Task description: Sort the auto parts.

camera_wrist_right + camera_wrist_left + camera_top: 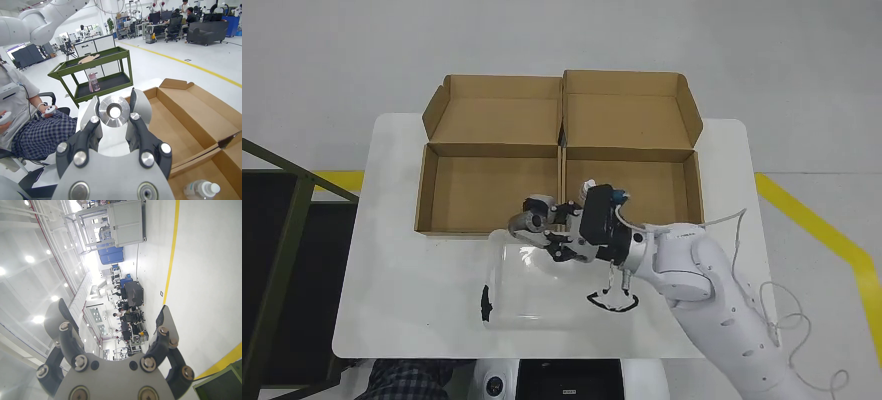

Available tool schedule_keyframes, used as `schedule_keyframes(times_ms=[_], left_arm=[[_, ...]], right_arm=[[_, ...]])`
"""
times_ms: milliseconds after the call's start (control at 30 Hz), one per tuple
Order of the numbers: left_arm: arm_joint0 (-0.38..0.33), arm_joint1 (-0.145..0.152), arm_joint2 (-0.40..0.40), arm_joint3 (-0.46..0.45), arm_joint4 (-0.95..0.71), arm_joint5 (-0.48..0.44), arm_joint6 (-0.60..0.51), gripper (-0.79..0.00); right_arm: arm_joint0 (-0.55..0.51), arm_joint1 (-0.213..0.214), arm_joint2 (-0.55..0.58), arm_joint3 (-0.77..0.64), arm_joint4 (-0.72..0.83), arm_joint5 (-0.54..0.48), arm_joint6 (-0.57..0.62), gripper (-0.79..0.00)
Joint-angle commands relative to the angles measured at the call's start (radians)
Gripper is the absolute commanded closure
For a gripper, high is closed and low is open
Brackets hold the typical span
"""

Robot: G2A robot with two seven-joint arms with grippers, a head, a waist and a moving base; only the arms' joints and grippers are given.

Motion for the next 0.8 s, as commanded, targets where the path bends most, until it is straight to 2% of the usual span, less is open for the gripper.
schedule_keyframes(times_ms=[0,367,767], left_arm=[[0.0,0.0,0.0,0.0,0.0,0.0,0.0,-0.785],[0.0,0.0,0.0,0.0,0.0,0.0,0.0,-0.785],[0.0,0.0,0.0,0.0,0.0,0.0,0.0,-0.785]], right_arm=[[-0.003,0.001,0.008,0.001,0.007,0.0,-0.012,0.0],[-0.007,0.004,0.027,0.016,0.016,-0.001,-0.048,0.0],[0.054,-0.006,-0.014,0.092,-0.061,0.074,-0.035,0.0]])
